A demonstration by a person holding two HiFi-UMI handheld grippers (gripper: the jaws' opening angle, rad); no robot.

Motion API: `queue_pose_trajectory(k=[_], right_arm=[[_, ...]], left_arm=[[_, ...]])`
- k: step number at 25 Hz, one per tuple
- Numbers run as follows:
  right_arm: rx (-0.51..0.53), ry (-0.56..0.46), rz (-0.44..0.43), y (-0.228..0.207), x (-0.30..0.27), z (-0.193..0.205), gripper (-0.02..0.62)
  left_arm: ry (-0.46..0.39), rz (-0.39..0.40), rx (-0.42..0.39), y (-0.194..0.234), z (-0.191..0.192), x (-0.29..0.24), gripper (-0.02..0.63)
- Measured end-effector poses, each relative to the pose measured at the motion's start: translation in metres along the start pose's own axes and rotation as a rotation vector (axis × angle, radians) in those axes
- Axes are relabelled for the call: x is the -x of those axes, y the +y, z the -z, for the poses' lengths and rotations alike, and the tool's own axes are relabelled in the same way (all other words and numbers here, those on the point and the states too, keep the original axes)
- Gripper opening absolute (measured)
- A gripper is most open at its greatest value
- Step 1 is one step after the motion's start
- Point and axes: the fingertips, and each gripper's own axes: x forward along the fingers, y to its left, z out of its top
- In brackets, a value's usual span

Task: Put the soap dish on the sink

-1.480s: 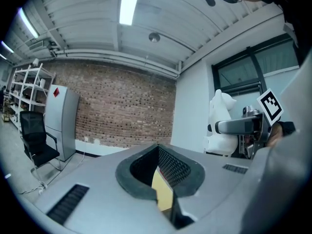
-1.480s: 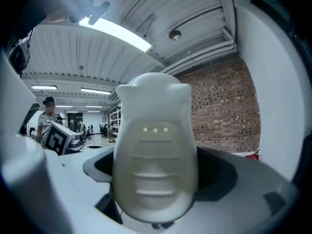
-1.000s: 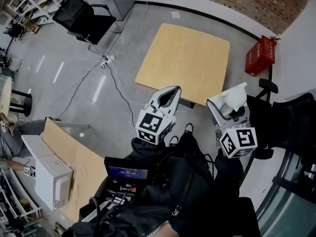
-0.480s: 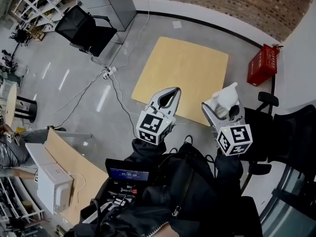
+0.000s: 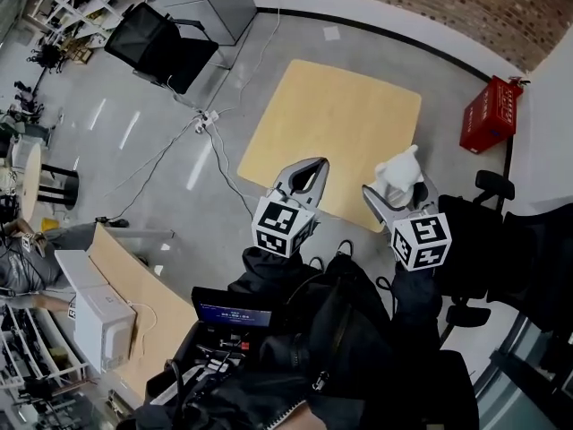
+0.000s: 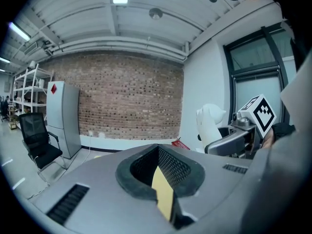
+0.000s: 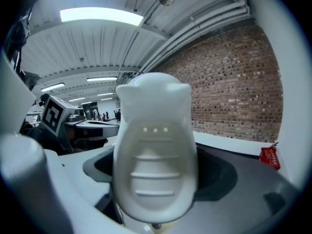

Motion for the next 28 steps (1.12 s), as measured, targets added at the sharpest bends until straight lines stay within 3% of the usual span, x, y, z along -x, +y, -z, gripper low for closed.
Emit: queue_pose_trajectory(k=[7, 14, 20, 28], right_arm=[[0.045, 0.182, -0.047, -0.008, -0.041, 0.064, 0.483], [0.136, 0.428, -0.094, -0.015, -0.099, 0.156, 0.483], [0.353, 0.668, -0.16, -0.036, -0.181, 0.243, 0.482], [0.576, 0.96, -0.311, -0.029, -0.247, 0.331, 0.482]], left_arm=[[0.095, -0.031, 0.027, 0.015, 0.039, -0.017, 0.003], [0.223, -0.044, 0.089, 0.038, 0.111, -0.029, 0.003], [0.279, -0.059, 0.125, 0.077, 0.164, -0.047, 0.003], [0.324, -0.086, 0.181, 0.118, 0.214, -0.034, 0.003]])
